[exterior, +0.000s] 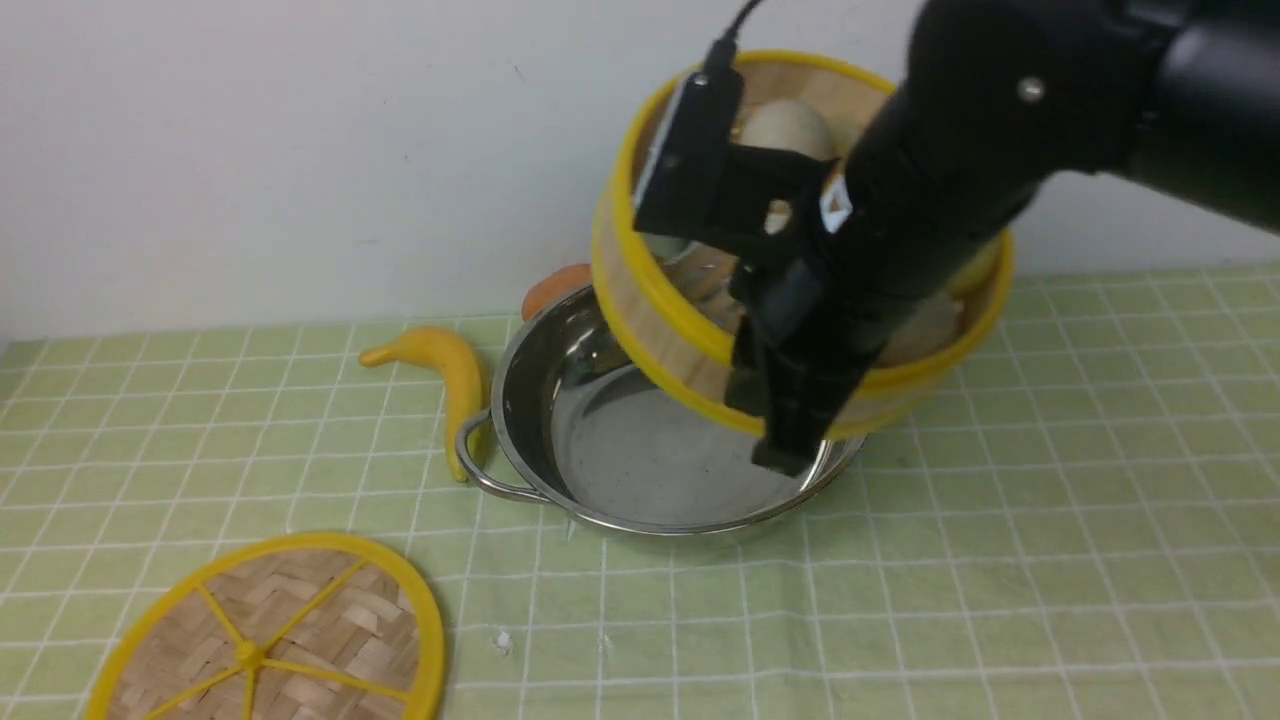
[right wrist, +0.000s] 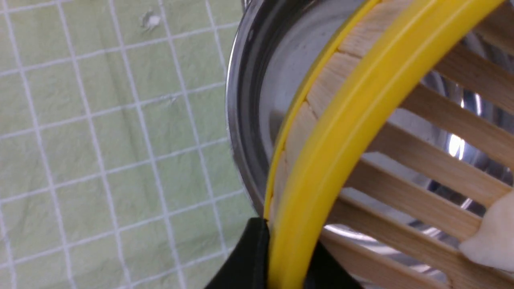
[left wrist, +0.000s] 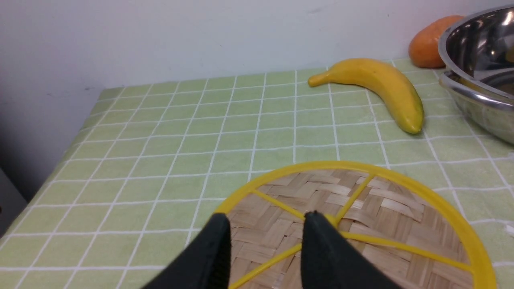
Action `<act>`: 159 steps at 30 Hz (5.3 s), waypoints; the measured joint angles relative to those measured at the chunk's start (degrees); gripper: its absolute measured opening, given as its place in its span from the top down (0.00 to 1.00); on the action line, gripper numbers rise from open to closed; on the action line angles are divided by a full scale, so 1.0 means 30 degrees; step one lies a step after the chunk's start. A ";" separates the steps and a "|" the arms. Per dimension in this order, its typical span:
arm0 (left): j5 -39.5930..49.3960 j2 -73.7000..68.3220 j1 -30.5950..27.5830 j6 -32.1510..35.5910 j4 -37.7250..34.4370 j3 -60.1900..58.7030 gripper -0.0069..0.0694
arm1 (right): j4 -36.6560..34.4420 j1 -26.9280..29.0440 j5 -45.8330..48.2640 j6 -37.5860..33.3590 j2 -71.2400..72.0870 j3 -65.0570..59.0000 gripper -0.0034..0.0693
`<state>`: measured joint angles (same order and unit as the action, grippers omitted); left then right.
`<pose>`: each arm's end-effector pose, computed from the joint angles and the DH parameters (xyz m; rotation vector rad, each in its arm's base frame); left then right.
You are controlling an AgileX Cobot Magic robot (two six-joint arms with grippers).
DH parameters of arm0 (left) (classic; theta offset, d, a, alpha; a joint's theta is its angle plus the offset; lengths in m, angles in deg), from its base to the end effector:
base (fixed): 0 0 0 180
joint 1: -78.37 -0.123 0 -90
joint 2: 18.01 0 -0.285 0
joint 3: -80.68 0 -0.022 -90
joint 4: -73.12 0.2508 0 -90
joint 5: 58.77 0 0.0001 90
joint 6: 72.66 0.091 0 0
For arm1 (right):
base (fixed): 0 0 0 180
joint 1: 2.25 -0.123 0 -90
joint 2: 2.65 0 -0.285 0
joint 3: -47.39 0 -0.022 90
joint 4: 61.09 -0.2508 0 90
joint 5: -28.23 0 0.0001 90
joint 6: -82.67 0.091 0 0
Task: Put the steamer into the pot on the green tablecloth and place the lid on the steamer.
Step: 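Place the bamboo steamer basket of food into the steel pot with the right gripper, then grasp the bamboo steamer lid lying on the table by its centre knob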
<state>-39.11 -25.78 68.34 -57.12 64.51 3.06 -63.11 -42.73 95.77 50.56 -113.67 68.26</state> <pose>0.0536 0.0048 0.1802 -0.0061 1.8328 0.1683 0.2928 0.2538 0.3262 -1.6227 2.2258 0.0880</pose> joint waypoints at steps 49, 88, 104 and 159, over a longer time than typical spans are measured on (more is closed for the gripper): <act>0.0000 0.0000 0.0000 0.0000 0.0000 0.0000 0.59 | 0.1924 -0.0213 0.1151 -0.1872 -0.9096 0.5879 0.37; 0.0000 0.0000 0.0000 0.0000 0.0000 0.0000 0.59 | -0.1510 -0.0213 0.1015 0.0083 -0.9721 0.7865 0.66; 0.0000 0.0000 0.0000 0.0000 0.0000 0.0000 0.59 | -0.0192 -0.0213 0.1036 0.1583 -0.6868 0.7947 0.64; 0.0000 0.0000 0.0000 0.0000 0.0015 0.0000 0.59 | 0.7973 0.3537 -1.0495 2.1874 2.7024 -2.2082 0.87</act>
<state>-39.11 -25.78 68.34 -57.12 64.56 3.06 -39.19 -32.12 64.29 116.18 -32.59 2.02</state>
